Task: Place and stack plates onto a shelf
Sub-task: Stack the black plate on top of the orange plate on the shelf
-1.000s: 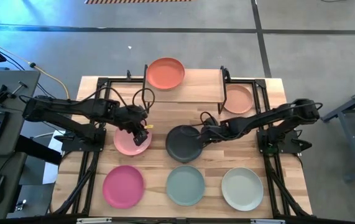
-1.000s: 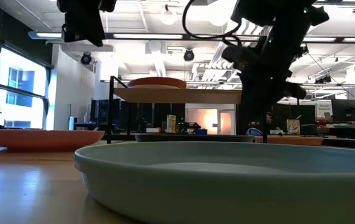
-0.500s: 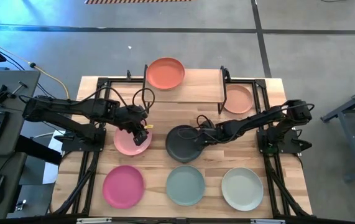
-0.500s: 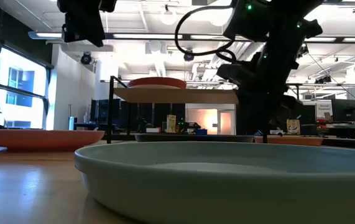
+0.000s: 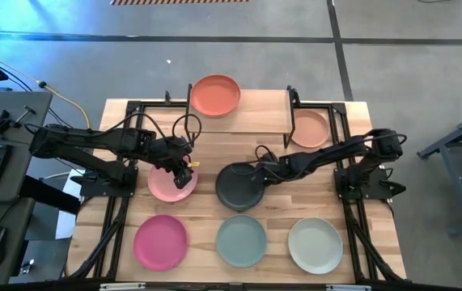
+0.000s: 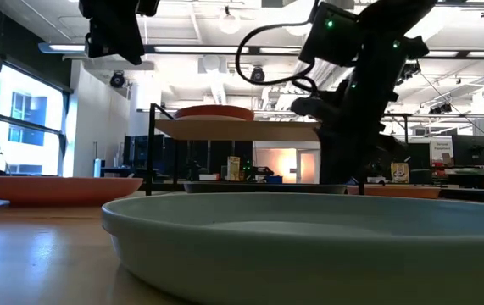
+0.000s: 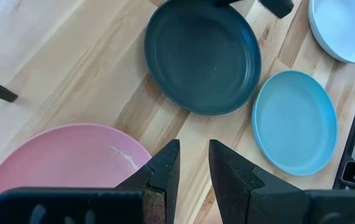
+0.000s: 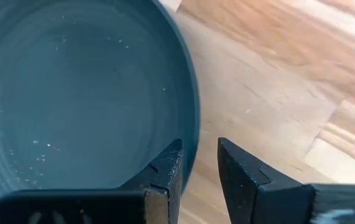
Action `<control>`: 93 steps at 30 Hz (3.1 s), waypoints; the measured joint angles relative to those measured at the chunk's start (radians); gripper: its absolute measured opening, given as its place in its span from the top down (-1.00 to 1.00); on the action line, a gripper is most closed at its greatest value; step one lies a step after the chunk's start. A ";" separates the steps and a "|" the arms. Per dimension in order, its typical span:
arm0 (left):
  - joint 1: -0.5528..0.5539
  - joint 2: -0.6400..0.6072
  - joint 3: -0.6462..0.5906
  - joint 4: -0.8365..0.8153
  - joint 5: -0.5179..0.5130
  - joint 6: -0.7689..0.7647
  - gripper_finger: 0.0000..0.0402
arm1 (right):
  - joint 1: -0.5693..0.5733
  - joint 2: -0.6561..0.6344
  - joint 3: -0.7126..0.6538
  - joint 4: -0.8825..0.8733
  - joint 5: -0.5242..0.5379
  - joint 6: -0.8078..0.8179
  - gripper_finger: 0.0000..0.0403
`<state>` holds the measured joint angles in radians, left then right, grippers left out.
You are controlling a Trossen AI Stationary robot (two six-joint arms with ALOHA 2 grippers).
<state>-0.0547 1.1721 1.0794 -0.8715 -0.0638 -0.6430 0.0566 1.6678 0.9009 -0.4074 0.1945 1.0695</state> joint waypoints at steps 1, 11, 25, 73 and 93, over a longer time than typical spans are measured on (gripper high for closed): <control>0.000 0.000 0.000 0.000 -0.002 0.000 0.63 | 0.000 0.008 0.000 0.007 -0.005 -0.001 0.60; 0.000 0.000 0.000 0.000 -0.030 0.009 0.63 | -0.009 0.017 0.000 0.001 -0.004 -0.006 0.76; 0.000 0.000 0.000 0.000 -0.051 0.008 0.63 | -0.043 0.009 0.001 0.000 -0.109 -0.059 1.00; 0.171 0.000 -0.001 0.247 0.029 -0.149 0.63 | -0.192 -0.399 0.001 0.148 -0.063 -0.197 1.00; 0.232 0.145 -0.001 0.325 0.070 -0.106 0.63 | -0.248 -0.398 0.001 0.186 -0.071 -0.240 1.00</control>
<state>0.1776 1.3172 1.0782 -0.5460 0.0062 -0.7487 -0.1911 1.2697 0.9020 -0.2218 0.1230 0.8291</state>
